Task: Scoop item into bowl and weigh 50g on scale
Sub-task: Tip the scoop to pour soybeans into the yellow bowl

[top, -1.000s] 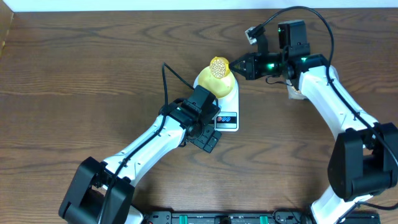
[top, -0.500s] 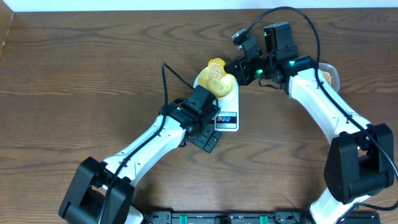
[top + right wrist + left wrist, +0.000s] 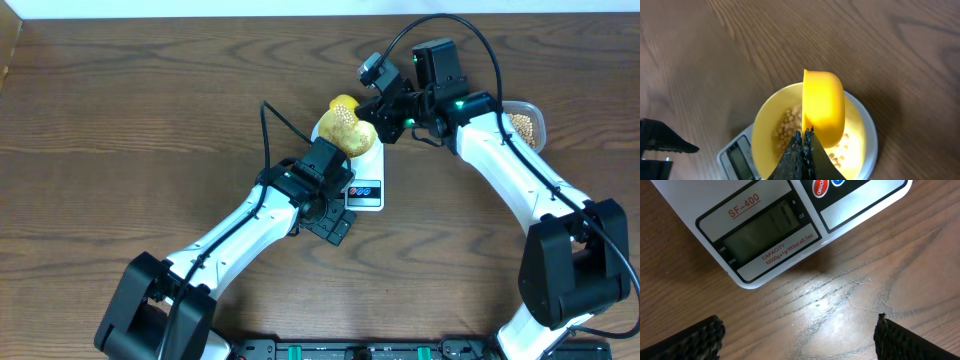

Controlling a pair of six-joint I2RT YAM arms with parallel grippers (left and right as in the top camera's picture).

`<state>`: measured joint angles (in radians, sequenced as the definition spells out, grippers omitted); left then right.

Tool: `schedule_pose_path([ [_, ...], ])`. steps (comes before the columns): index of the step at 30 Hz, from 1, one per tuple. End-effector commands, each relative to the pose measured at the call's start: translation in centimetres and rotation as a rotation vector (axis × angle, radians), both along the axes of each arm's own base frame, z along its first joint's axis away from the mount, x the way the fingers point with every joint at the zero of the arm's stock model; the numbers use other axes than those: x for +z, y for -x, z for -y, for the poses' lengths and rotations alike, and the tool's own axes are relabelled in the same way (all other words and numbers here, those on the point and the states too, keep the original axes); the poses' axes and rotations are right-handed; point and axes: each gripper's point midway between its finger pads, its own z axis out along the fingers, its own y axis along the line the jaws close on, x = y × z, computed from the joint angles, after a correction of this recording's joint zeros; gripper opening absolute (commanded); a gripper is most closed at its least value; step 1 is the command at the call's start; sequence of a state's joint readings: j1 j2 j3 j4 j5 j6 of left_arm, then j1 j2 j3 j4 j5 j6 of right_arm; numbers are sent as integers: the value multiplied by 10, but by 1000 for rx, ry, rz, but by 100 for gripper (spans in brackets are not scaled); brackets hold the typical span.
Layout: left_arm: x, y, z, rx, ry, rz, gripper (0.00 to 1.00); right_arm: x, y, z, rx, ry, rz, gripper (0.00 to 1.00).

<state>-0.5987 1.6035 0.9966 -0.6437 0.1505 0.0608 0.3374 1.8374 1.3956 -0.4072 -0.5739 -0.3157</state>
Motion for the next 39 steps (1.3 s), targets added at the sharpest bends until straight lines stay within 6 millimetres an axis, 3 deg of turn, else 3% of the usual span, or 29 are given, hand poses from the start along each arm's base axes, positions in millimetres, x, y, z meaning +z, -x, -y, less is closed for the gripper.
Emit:
schedule_pose_path([
  [1, 5, -6, 1, -14, -6, 22, 98, 7, 2, -1, 49, 27, 69, 1],
  [10, 5, -6, 1, -14, -6, 22, 98, 7, 2, -1, 85, 48, 109, 1],
  [22, 5, -6, 1, -14, -6, 22, 98, 33, 3, 7, 60, 84, 189, 1],
  [31, 5, -6, 1, -14, -6, 22, 98, 20, 7, 11, 35, 231, 208, 1],
  [39, 5, -6, 1, -14, -6, 22, 98, 20, 17, -6, 111, 251, 246, 1],
])
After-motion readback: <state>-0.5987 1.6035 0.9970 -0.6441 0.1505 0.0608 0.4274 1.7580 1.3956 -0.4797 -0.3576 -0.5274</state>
